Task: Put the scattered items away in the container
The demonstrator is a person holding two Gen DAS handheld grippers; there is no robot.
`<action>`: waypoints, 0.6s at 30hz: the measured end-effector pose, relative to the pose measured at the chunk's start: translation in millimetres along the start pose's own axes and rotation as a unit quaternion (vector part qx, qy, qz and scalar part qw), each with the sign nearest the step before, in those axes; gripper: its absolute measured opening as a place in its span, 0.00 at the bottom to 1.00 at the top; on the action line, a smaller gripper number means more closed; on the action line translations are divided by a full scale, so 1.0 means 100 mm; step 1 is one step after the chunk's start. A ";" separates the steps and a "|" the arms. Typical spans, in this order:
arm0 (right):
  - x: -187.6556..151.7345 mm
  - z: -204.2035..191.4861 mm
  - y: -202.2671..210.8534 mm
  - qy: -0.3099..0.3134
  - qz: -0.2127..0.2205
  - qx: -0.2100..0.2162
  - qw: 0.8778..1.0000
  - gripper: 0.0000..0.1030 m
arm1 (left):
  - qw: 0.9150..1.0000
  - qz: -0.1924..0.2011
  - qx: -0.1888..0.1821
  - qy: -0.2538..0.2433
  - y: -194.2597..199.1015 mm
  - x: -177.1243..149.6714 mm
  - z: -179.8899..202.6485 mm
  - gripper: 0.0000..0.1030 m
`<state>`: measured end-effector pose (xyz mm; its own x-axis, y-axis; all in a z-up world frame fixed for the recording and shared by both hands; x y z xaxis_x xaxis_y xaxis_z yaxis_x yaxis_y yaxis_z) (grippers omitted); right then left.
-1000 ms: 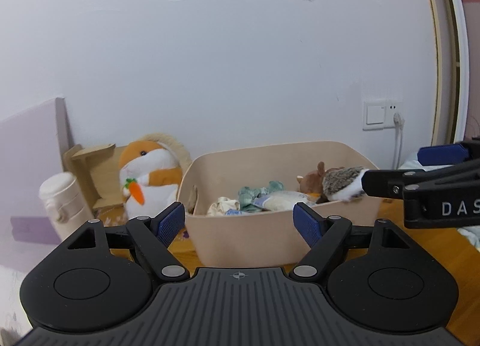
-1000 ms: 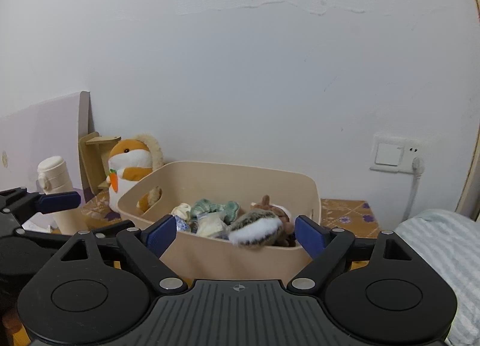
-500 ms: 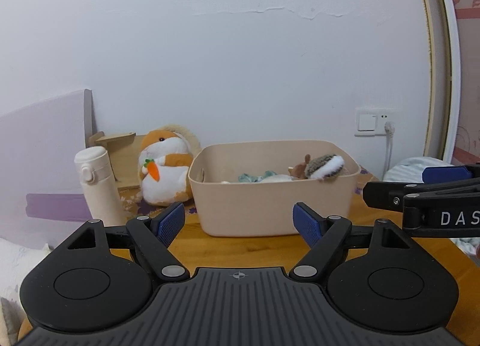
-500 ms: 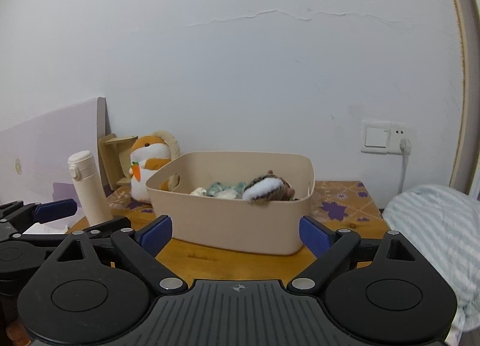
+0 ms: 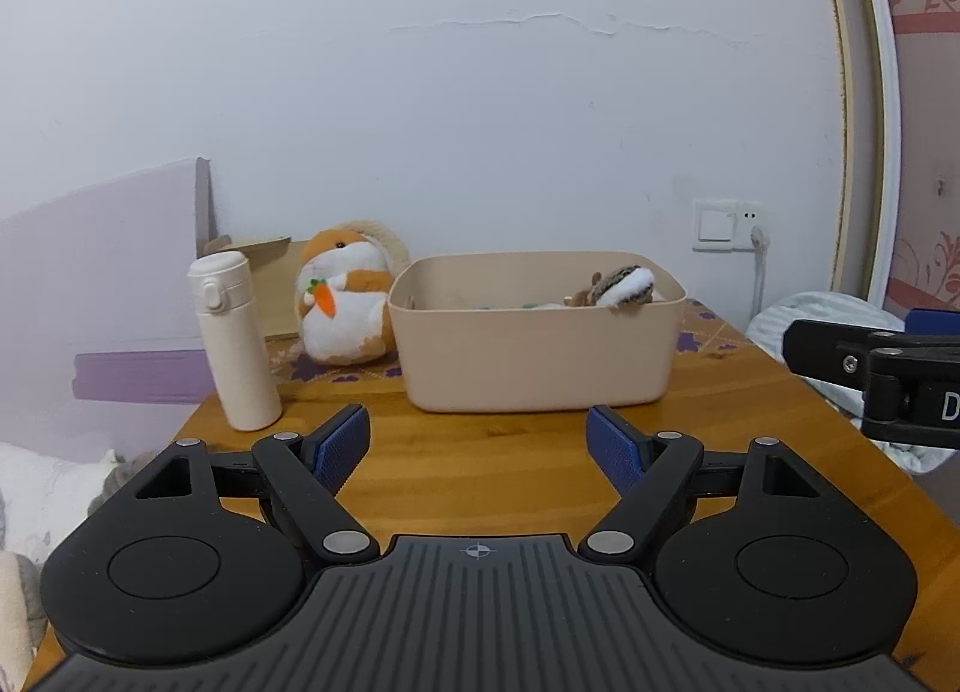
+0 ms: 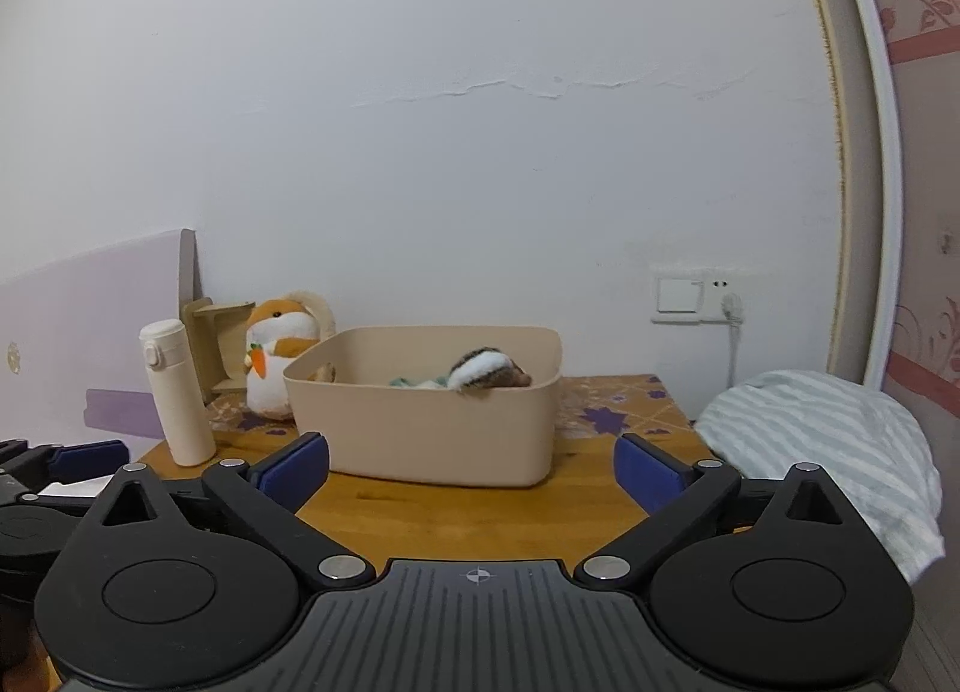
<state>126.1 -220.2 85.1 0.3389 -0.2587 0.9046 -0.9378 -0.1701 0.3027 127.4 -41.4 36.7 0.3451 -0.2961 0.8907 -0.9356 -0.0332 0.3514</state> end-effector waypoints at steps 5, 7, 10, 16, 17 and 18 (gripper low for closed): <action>-0.12 0.09 0.18 -0.015 -0.003 -0.008 1.000 1.00 | 1.000 0.000 0.008 0.012 0.24 -0.07 -0.07 0.79; -0.18 0.13 0.23 -0.015 -0.007 -0.015 1.000 1.00 | 1.000 -0.001 0.008 0.014 0.33 -0.11 -0.09 0.79; -0.26 0.15 0.30 -0.013 -0.012 -0.024 1.000 1.00 | 1.000 -0.006 0.003 0.016 0.44 -0.17 -0.08 0.79; -0.43 0.17 0.39 -0.012 -0.033 -0.028 0.999 1.00 | 1.000 -0.013 -0.015 0.006 0.59 -0.29 0.03 0.80; -0.45 0.17 0.40 -0.017 -0.035 -0.028 0.999 1.00 | 1.000 -0.015 -0.017 0.005 0.60 -0.31 0.04 0.80; -0.48 0.18 0.41 -0.019 -0.039 -0.028 0.999 1.00 | 1.000 -0.018 -0.019 0.004 0.60 -0.34 0.05 0.80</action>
<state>72.3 -231.7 49.0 0.4132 -0.2830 0.8655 -0.9106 -0.1378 0.3897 59.0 -38.7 26.4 0.3793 -0.2883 0.8792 -0.9191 -0.0082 0.3939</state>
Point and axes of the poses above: each gripper's, at about its wrist camera, not at the fingertips, and y roughly against the way its jaws point, z to its right, x to its top, the point moved 4 cm from there along -y, roughly the way its jaws point, and after that the axes turned 14 degrees about -y, right-handed, at the moved point
